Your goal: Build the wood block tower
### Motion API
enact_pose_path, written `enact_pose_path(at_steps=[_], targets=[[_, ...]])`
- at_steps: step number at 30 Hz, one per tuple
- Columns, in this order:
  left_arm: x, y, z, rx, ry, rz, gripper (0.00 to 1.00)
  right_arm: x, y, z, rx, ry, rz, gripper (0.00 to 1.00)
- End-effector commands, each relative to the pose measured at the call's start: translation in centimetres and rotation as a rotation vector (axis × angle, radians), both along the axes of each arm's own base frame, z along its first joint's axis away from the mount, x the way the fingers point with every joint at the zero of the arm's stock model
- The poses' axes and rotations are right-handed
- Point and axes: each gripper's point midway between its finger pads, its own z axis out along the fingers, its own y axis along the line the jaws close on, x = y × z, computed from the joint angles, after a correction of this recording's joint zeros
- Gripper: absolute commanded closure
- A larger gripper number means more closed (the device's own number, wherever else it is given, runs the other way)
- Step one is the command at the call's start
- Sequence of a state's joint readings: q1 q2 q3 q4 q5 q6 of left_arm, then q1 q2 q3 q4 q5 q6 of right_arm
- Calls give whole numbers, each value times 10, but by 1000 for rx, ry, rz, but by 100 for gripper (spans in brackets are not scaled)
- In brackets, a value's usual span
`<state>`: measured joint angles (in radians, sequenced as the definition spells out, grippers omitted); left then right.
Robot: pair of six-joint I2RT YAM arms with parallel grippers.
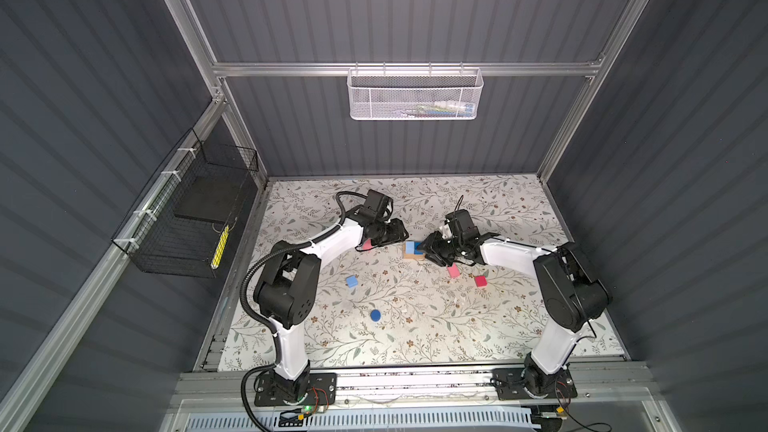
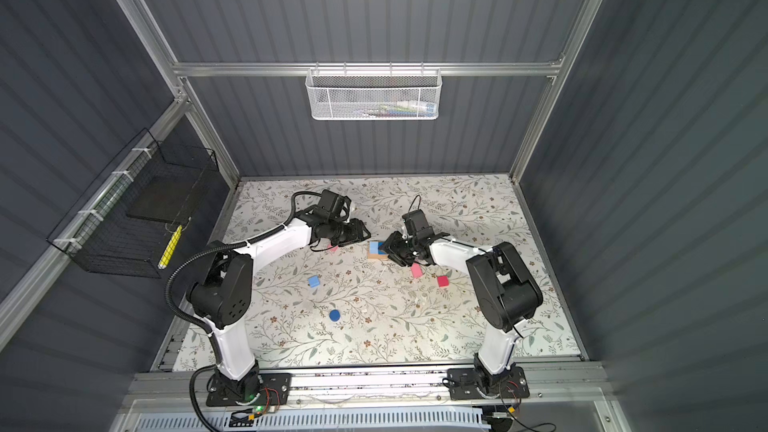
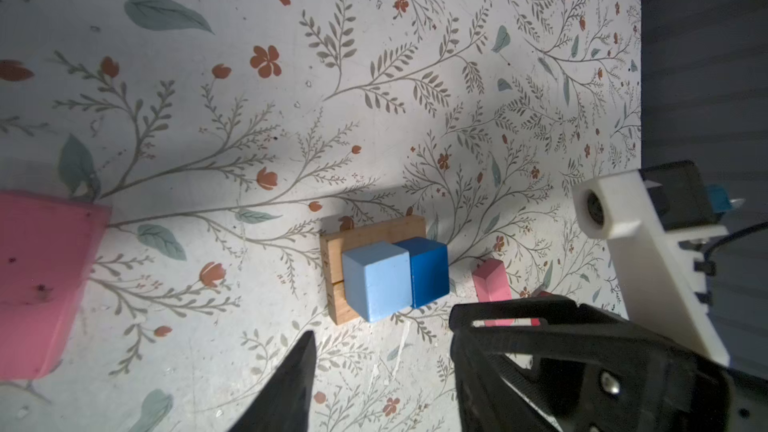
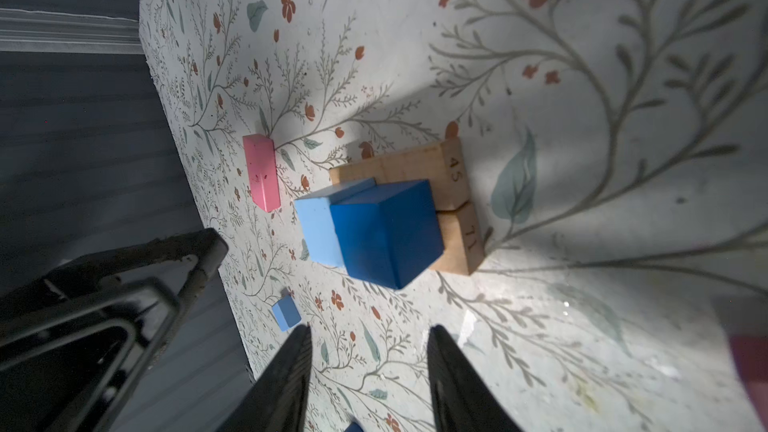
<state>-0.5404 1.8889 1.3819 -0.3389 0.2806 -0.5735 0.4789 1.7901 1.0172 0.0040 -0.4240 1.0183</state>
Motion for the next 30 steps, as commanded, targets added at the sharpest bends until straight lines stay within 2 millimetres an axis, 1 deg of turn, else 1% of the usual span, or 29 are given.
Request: enact_pose_path(at_steps=[1, 14, 30], targets=[[-1, 6, 8, -1, -10, 19, 46, 2, 1, 6, 8, -16, -23, 51], [0, 8, 7, 0, -10, 22, 45, 3, 9, 6, 24, -9, -20, 50], [-1, 9, 5, 0, -3, 17, 46, 7, 11, 1, 29, -5, -25, 50]])
